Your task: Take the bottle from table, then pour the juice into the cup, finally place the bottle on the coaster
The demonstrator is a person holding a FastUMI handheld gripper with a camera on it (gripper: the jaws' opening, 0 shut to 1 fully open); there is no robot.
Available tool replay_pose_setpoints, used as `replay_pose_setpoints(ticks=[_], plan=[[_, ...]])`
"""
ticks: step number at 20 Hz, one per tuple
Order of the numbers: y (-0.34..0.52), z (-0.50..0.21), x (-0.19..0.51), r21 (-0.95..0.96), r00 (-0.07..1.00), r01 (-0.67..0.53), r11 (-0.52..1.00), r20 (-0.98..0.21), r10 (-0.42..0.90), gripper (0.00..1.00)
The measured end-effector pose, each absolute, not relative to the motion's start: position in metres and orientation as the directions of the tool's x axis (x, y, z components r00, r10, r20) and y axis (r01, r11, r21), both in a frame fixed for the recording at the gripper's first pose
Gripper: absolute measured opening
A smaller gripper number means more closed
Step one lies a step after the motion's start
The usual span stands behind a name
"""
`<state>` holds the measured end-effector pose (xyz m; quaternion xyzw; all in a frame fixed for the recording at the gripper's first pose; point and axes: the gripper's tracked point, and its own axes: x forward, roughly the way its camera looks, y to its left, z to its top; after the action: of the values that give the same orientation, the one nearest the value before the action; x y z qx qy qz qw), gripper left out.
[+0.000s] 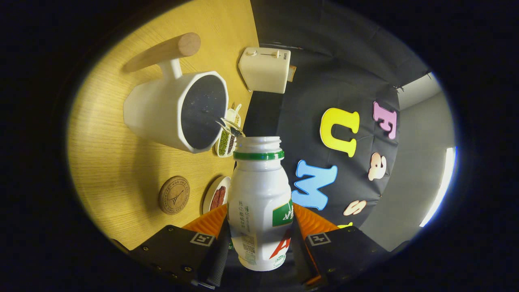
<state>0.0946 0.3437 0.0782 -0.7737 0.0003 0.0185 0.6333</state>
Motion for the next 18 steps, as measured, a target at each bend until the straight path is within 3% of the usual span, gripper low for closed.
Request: replay_pose_setpoints(ticks=[18], plan=[[0.3418, 0.0890, 0.0920, -0.962, 1.000, 0.012, -0.275, 0.004, 0.029, 0.68]])
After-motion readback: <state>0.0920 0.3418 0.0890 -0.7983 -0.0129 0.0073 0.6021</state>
